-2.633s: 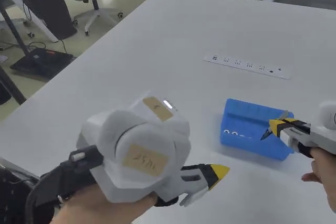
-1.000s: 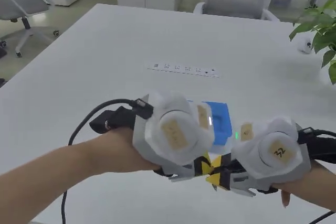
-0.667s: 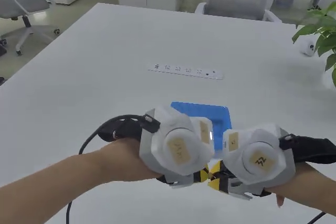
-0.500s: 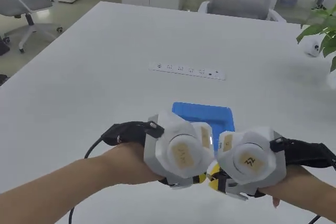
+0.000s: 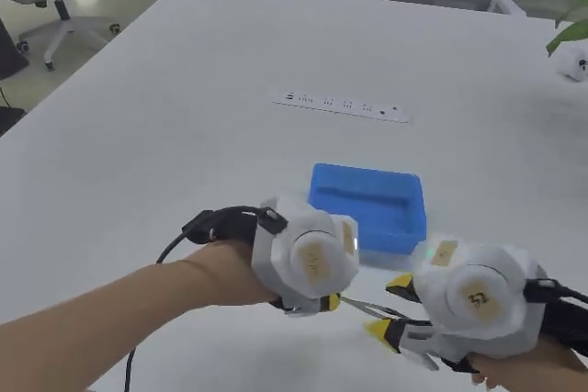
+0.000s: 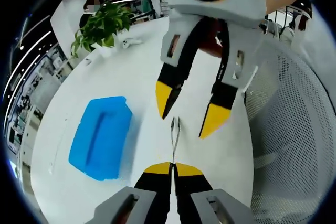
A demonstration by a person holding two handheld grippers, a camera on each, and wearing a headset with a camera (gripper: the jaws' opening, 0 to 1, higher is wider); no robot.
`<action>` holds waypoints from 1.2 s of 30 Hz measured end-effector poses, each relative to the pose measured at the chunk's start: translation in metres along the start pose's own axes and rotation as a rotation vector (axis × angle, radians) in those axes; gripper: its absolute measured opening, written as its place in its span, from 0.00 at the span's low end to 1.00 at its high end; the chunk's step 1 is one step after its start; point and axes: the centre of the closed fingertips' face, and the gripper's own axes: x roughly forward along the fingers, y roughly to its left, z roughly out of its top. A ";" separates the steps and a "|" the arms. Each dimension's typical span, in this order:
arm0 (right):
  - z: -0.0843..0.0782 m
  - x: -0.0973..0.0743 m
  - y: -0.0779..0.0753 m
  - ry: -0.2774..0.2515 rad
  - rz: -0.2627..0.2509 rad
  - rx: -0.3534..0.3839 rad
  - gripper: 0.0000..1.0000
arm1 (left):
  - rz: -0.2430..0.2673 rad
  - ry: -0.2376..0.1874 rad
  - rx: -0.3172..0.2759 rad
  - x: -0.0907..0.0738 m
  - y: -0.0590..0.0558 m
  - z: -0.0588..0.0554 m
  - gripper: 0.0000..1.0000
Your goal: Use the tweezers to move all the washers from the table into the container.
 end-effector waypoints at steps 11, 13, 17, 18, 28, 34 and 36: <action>-0.021 -0.070 0.007 -0.183 -0.134 0.441 0.36 | -0.012 0.095 -0.033 0.032 0.004 -0.033 0.00; -0.023 -0.078 0.010 -0.188 -0.145 0.446 0.36 | -0.004 0.116 -0.027 0.036 0.005 -0.038 0.00; -0.027 -0.091 0.012 -0.200 -0.186 0.452 0.37 | 0.007 0.097 -0.105 0.039 0.009 -0.038 0.00; -0.028 -0.093 0.013 -0.203 -0.186 0.457 0.37 | 0.005 0.101 -0.090 0.038 0.011 -0.038 0.00; -0.014 -0.112 0.002 -0.279 -0.248 0.467 0.44 | 0.098 0.100 -0.321 0.021 0.006 -0.052 0.32; -0.015 -0.120 -0.012 -0.322 -0.330 0.480 0.55 | 0.250 -0.128 -0.622 -0.028 0.003 -0.039 0.73; -0.017 -0.122 -0.015 -0.327 -0.349 0.475 0.59 | 0.317 -0.215 -0.670 -0.052 0.003 -0.031 0.86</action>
